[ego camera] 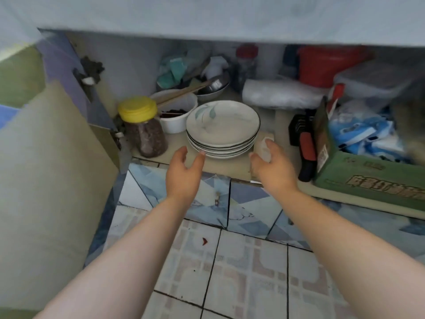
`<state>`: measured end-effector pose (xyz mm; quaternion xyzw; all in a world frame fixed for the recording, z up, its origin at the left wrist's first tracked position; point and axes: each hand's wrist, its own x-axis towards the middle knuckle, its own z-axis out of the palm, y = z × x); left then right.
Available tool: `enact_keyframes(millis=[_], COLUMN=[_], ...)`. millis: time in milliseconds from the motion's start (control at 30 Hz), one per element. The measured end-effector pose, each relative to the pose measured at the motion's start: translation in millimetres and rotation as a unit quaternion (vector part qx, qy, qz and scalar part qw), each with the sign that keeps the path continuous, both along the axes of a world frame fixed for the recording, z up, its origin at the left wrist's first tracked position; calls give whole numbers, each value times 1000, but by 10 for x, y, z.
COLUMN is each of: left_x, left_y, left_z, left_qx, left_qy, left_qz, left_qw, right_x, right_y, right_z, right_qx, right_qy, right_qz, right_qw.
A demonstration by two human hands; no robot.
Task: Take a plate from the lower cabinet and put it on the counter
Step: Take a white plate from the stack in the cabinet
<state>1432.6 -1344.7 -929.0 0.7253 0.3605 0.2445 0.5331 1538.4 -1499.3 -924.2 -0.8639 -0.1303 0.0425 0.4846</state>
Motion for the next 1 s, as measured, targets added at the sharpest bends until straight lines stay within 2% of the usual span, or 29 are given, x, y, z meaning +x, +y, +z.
enact_keyframes(millis=[333,533,700,1000], left_x=[595,744,737,699], left_y=[292,460,497,488], left_z=[53,47,-16,10], left_qx=[-1,-7,1,-16], left_qy=[8,6,-9,-4], left_qz=[37,6,1,-1], left_qw=[999,1000,1000,1000], right_x=[448,575,583,563], right_y=[306,417,515,583], right_z=[-77,-15,-15,57], right_qx=[39,54,32,66], right_qy=[-37,-18,-35,27], right_qz=[3,2,-25,-54], right_qw=[999,998,999,996])
